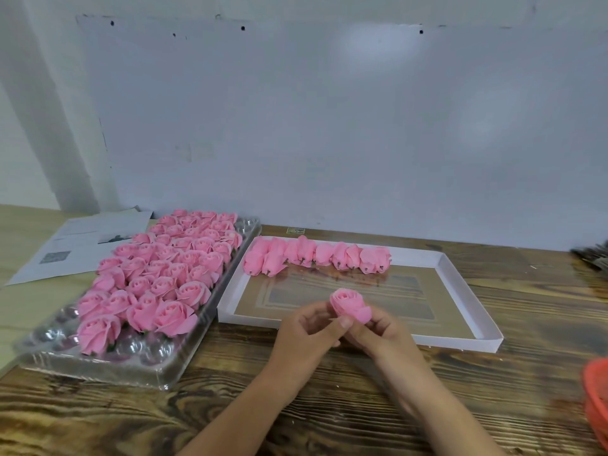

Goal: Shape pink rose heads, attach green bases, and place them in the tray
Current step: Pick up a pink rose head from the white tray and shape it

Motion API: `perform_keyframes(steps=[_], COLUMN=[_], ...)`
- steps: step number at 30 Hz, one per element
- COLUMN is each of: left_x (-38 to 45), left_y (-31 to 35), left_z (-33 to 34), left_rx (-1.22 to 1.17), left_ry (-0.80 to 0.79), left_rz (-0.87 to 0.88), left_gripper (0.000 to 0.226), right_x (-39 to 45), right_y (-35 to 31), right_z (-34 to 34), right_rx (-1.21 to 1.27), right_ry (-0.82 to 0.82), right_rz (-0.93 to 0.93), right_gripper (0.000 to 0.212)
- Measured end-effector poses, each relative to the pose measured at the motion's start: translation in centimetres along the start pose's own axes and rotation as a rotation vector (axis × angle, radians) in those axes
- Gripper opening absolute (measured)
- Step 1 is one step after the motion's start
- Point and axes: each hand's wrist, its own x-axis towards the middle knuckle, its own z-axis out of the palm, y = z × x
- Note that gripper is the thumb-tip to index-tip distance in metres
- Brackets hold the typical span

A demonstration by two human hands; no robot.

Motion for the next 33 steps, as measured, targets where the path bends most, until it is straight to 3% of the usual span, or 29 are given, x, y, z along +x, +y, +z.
perform_keyframes(steps=[7, 14, 17, 24, 26, 29, 33], left_x=[0.2, 0.0, -0.1, 0.0, 0.0, 0.2, 0.0], left_y=[-0.2, 0.0, 0.1, -0.1, -0.3, -0.5, -0.3], left_z=[-0.1, -0.1, -0.2, -0.2, -0.3, -0.7, -0.9], left_rx=[-0.033, 0.032, 0.113, 0.086, 0.062, 0.032, 0.017], left_ry=[0.024, 0.011, 0.005, -0.034, -0.004, 0.024, 0.000], left_rz=[-0.043, -0.014, 0.034, 0.012, 0.003, 0.016, 0.035], left_gripper=[0.027, 0.020, 0.016, 0.021, 0.035, 0.047, 0.036], right_x=[0.0, 0.1, 0.1, 0.2, 0.3, 0.2, 0.0], right_y=[0.7, 0.8, 0.7, 1.5, 1.4, 1.3, 1.1], right_z=[0.4, 0.5, 0.2, -0.1, -0.3, -0.4, -0.5], right_rx=[-0.274, -0.204, -0.287, -0.551, -0.591, -0.627, -0.606], right_ry=[-0.007, -0.038, -0.036, -0.016, -0.027, -0.084, -0.124], right_rz=[-0.158, -0.199, -0.251, -0.393, -0.415, -0.382, -0.301], right_gripper=[0.026, 0.031, 0.027, 0.032, 0.035, 0.041, 0.036])
